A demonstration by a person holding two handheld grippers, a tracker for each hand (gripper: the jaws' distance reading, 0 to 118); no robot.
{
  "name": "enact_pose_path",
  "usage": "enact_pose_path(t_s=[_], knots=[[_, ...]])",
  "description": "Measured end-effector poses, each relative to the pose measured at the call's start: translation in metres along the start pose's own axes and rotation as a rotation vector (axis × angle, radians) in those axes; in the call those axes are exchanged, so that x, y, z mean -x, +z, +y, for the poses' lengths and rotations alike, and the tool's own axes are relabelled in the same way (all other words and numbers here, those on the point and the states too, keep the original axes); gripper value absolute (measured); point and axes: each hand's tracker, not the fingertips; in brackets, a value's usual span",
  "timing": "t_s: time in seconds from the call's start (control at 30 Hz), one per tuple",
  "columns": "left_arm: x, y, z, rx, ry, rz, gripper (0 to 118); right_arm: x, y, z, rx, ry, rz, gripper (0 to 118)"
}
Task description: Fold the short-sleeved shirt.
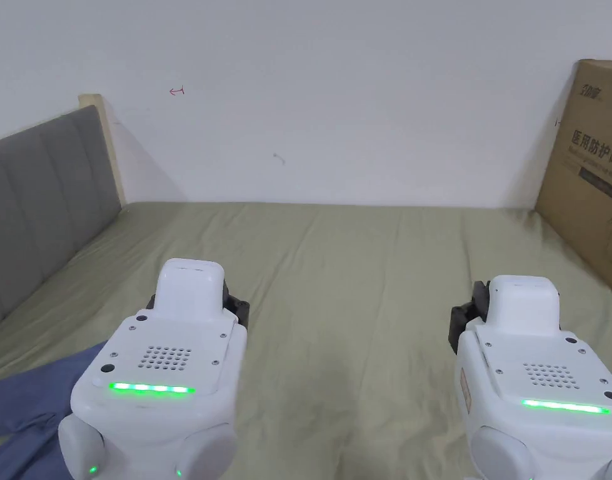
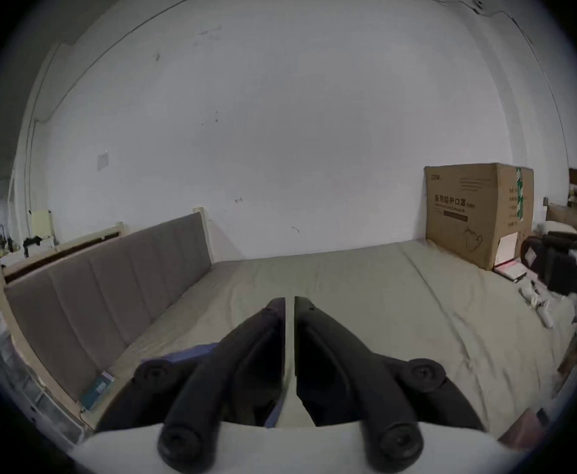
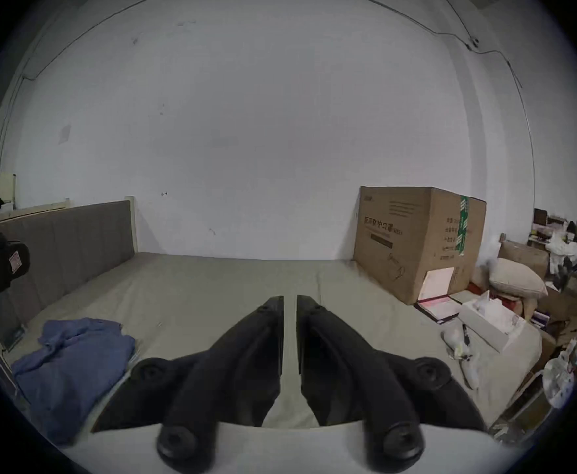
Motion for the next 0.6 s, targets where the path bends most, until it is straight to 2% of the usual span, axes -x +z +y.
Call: enact_pose_path(t_s=[0.03, 0.1, 0.3, 0.37, 0.5, 0.6], knots=[[0.002, 0.0, -0.001, 0.001, 0.023, -0.02, 2, -0.004, -0.001, -0.001, 0.001, -0.013, 0.024, 9], [0.002, 0.001, -0.001, -0.008, 0.045, -0.02, 0, -0.005, -0.002, -0.003, 0.007, -0.018, 0.043, 0], [0.001, -0.004, 0.0, -0.009, 0.021, -0.021, 0, 0.001, -0.003, 0.0, 0.005, 0.034, 0.066, 0], [0.001, -0.004, 0.0, -0.009, 0.018, -0.019, 0, 0.003, -0.003, 0.001, 0.001, 0.028, 0.071, 0], [0.011, -0.004, 0.002, -0.003, 0.019, 0.0, 0, 0.011, -0.005, 0.005, 0.0, 0.017, 0.121, 0], [0.03, 0.003, 0.001, -0.003, 0.04, 0.051, 0, 0.027, -0.007, 0.009, 0.0, 0.004, 0.201, 0]])
